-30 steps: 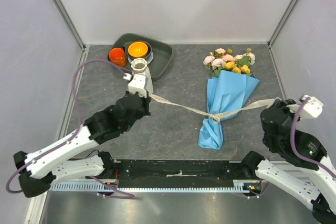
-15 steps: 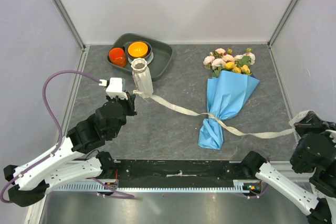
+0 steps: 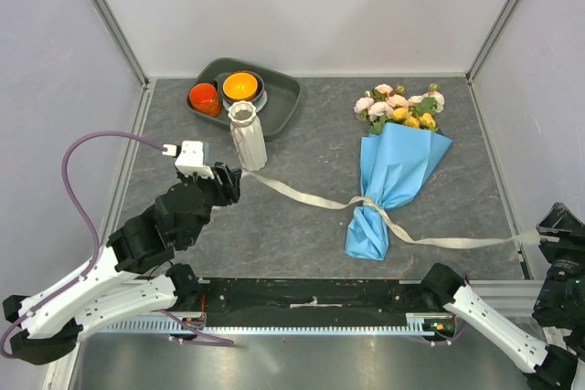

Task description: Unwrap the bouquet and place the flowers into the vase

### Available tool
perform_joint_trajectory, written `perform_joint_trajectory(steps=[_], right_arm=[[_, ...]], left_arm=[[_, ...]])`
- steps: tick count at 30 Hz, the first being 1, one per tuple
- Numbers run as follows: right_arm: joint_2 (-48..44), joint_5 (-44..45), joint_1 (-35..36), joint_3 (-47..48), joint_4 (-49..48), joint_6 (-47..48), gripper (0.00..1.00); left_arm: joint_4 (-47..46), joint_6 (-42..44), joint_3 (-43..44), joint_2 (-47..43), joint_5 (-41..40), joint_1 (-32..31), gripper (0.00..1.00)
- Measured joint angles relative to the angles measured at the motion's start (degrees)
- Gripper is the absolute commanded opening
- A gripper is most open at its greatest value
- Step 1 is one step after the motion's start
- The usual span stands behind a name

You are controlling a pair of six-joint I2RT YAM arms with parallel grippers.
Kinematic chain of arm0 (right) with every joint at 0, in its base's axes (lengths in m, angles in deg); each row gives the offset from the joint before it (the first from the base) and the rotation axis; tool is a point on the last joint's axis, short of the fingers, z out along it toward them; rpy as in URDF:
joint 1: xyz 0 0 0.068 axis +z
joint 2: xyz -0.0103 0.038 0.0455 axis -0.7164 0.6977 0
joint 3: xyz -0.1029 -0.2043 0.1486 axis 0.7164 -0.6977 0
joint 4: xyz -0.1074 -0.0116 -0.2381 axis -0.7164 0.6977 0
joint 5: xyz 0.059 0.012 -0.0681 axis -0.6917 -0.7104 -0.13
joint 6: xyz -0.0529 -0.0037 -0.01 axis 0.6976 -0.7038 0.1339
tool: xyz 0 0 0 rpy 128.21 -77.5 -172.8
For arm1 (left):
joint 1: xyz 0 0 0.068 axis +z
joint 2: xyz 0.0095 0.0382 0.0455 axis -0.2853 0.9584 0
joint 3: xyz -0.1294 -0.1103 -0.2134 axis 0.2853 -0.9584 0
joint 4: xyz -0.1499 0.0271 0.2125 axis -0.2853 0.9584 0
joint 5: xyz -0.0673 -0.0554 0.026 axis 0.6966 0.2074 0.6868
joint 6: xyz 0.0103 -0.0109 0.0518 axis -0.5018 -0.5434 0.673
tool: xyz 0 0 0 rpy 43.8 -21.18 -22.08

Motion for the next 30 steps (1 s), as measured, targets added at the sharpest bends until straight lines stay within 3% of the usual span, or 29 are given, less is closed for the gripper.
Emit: perform_joint_trajectory(steps=[1,3,12,15,17,19,22,23,25,26,27,30], right_arm=[[-0.6,-0.1,0.3,0.2,0.3,0.7,0.81],[-0.9,-0.7,0.9,1.0,0.7,1.2,0.94],[3.5,-8.6,3.8,6.1,4.3,-0.7,0.96],[6.9,-14.3,4.6,0.6,2.7,-4.7,0.89],[10.8,-19.9,4.9,-4.9,-0.3,-4.4,0.90],[19.4,-26.8,5.1,-8.2,-2.7,-4.5,0.89],[33.0,-34.3,5.2,-9.0,-6.2,-7.0,0.86],[36.1,-36.6,5.2,-9.7,-7.8,-8.1,0.83],[38.9,-40.2,5.3,-12.7,-11.3,-10.1,0.67],[39.2,-41.8,5.4,-14.9,-12.9,-11.2,0.56],[39.0,-43.0,5.4,-17.7,-14.5,-12.7,0.38],[37.6,-43.8,5.4,-22.7,-15.8,-15.5,0.12]], left_arm=[[0.1,0.1,0.0,-0.1,0.5,0.0,0.80],[0.0,0.2,0.0,-0.5,2.0,0.0,0.81],[-5.0,1.6,0.0,1.9,15.7,0.2,0.81],[-9.3,2.1,1.3,9.8,25.8,0.3,0.75],[-11.6,2.2,2.8,17.8,32.7,0.2,0.61],[-13.2,2.2,5.3,26.5,39.4,0.3,0.49],[-15.8,1.9,9.0,40.8,48.8,0.2,0.43],[-16.9,1.6,9.4,44.4,51.5,0.2,0.42],[-18.6,0.7,9.5,48.9,55.7,0.2,0.33],[-19.5,0.0,9.5,50.7,57.9,0.2,0.30],[-21.2,-0.9,9.5,52.3,60.2,0.2,0.27],[-25.5,-2.9,9.9,55.4,63.7,-0.1,0.25]])
